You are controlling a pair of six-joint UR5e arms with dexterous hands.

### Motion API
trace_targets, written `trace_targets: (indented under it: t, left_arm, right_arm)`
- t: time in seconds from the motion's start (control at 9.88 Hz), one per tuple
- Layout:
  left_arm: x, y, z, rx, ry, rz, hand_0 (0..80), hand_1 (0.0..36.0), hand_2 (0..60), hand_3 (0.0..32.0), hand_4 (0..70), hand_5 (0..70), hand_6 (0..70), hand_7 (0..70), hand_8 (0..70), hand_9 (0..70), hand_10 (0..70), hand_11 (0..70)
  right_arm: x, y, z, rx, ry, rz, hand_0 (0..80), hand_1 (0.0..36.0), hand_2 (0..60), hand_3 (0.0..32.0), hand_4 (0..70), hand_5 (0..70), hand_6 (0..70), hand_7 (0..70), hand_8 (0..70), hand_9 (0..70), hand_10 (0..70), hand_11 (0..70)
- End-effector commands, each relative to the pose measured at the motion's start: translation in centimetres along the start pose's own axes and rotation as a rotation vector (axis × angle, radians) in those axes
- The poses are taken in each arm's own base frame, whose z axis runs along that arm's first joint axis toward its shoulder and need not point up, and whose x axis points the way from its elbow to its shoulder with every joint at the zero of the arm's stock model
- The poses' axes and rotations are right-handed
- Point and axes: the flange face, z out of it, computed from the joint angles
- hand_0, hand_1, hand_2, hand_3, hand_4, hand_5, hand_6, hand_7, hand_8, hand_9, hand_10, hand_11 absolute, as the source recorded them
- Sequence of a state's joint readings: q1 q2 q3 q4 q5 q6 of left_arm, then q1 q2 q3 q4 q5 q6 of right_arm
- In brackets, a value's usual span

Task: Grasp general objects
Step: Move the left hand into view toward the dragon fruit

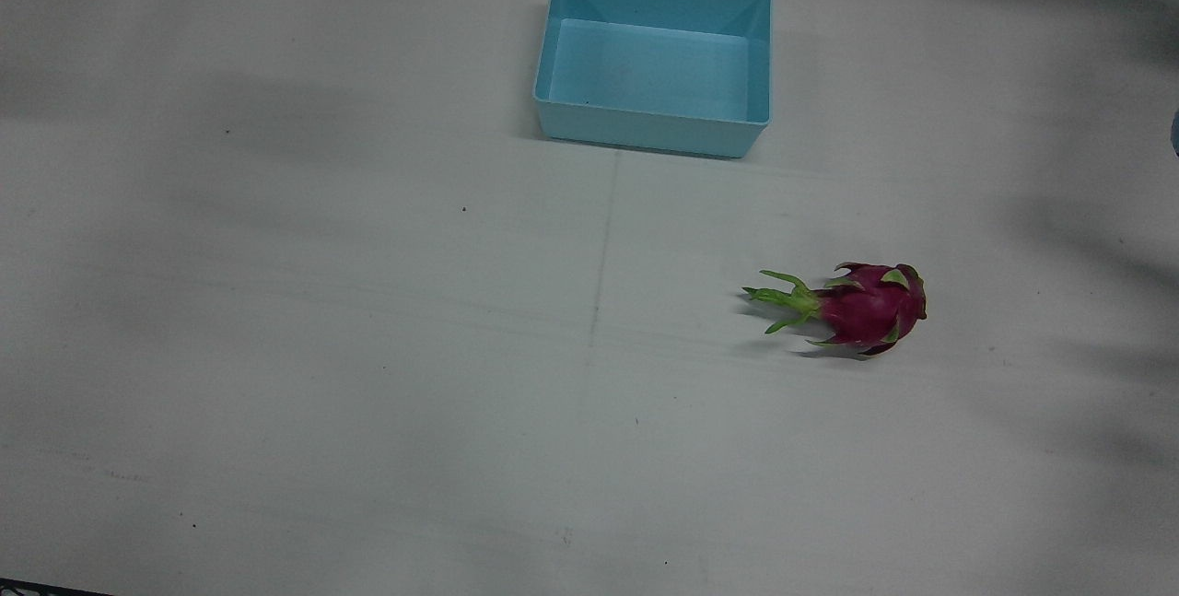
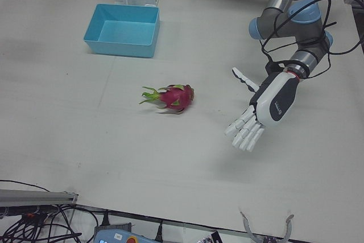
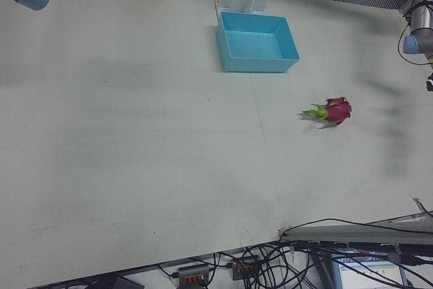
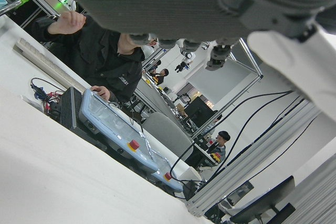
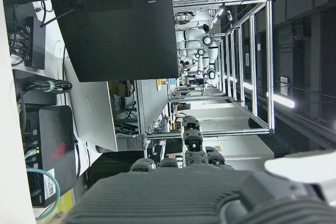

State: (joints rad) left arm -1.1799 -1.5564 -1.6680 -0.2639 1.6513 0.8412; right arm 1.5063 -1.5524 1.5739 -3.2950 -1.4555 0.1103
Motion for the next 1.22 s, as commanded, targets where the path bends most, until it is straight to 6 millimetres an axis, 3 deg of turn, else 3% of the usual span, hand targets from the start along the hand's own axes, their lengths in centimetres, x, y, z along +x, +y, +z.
trace_targets:
  t: [0.0, 0.3, 0.41, 0.61, 0.81, 1.11]
  left_arm:
    - [-0.6, 1.5, -0.3, -0.050, -0.079, 0.192, 48.8, 12.4, 0.0, 0.0, 0.0, 14.1, 0.0, 2.7, 0.0, 0.0, 0.0, 0.0]
    - [-5.2, 5.1, 0.1, -0.086, -0.201, 0.326, 49.2, 14.3, 0.0, 0.0, 0.0, 15.5, 0.0, 4.0, 0.0, 0.0, 0.0, 0.0]
    - [-5.3, 4.9, 0.0, -0.051, -0.206, 0.321, 49.7, 15.3, 0.0, 0.0, 0.0, 17.6, 0.0, 5.3, 0.0, 0.0, 0.0, 0.0]
    - [-5.5, 4.5, -0.5, -0.008, -0.230, 0.335, 48.7, 13.8, 0.0, 0.0, 0.0, 17.7, 0.0, 5.1, 0.0, 0.0, 0.0, 0.0]
    - [-7.2, 5.9, -0.6, -0.030, -0.279, 0.359, 49.2, 14.9, 0.0, 0.0, 0.0, 20.0, 0.0, 5.6, 0.0, 0.0, 0.0, 0.0]
    - [-8.3, 6.6, -0.8, -0.011, -0.310, 0.300, 48.7, 14.4, 0.0, 0.0, 0.0, 23.8, 0.0, 5.7, 0.0, 0.0, 0.0, 0.0]
  right_arm:
    - [0.0, 0.0, 0.0, 0.000, 0.000, 0.000, 0.0, 0.0, 0.0, 0.0, 0.0, 0.0, 0.0, 0.0, 0.0, 0.0, 0.0, 0.0]
    - [0.0, 0.0, 0.0, 0.000, 0.000, 0.000, 0.0, 0.0, 0.0, 0.0, 0.0, 0.0, 0.0, 0.0, 0.0, 0.0, 0.0, 0.0]
    - [0.0, 0.0, 0.0, 0.000, -0.001, 0.000, 0.0, 0.0, 0.0, 0.0, 0.0, 0.0, 0.0, 0.0, 0.0, 0.0, 0.0, 0.0]
    - [0.0, 0.0, 0.0, 0.000, 0.000, 0.000, 0.0, 0.0, 0.0, 0.0, 0.0, 0.0, 0.0, 0.0, 0.0, 0.0, 0.0, 0.0]
    - [0.0, 0.0, 0.0, 0.000, 0.000, 0.000, 0.0, 0.0, 0.0, 0.0, 0.0, 0.0, 0.0, 0.0, 0.0, 0.0, 0.0, 0.0]
    - [0.0, 0.0, 0.0, 0.000, 0.000, 0.000, 0.0, 0.0, 0.0, 0.0, 0.0, 0.0, 0.0, 0.0, 0.0, 0.0, 0.0, 0.0]
